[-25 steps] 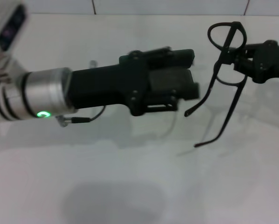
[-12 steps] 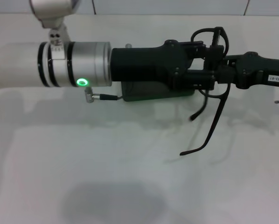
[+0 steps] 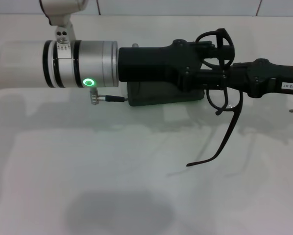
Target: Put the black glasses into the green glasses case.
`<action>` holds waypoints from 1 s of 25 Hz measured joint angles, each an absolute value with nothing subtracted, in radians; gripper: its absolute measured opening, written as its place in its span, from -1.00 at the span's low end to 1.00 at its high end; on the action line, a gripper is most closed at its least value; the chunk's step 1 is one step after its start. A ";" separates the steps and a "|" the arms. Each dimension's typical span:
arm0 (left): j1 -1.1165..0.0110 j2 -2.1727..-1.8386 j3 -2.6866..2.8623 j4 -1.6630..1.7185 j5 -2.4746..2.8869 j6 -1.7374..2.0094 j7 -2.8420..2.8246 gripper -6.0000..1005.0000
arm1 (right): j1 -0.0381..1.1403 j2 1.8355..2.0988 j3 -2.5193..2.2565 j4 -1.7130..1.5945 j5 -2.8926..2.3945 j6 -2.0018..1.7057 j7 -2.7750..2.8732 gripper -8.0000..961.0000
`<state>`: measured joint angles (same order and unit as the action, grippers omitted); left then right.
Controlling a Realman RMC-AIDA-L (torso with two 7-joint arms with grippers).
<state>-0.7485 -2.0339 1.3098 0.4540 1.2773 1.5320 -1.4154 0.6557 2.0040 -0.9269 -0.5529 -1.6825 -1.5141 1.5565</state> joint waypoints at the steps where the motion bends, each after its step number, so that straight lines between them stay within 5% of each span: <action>1: -0.743 -2.033 1.309 0.461 1.275 1.533 -1.417 0.45 | 0.653 2.003 -0.925 -0.553 -1.682 -1.514 1.557 -0.76; 14: -0.628 -2.028 1.234 0.522 1.386 1.448 -1.402 0.45 | 0.605 1.954 -0.707 -0.569 -1.618 -1.758 1.551 -0.75; 20: -0.696 -2.089 1.245 0.504 1.590 1.451 -1.405 0.45 | 0.619 1.988 -0.700 -0.573 -1.524 -1.726 1.528 -0.75; 25: -0.719 -2.093 1.323 0.515 1.510 1.536 -1.387 0.45 | 0.626 2.017 -0.724 -0.553 -1.523 -1.631 1.487 -0.75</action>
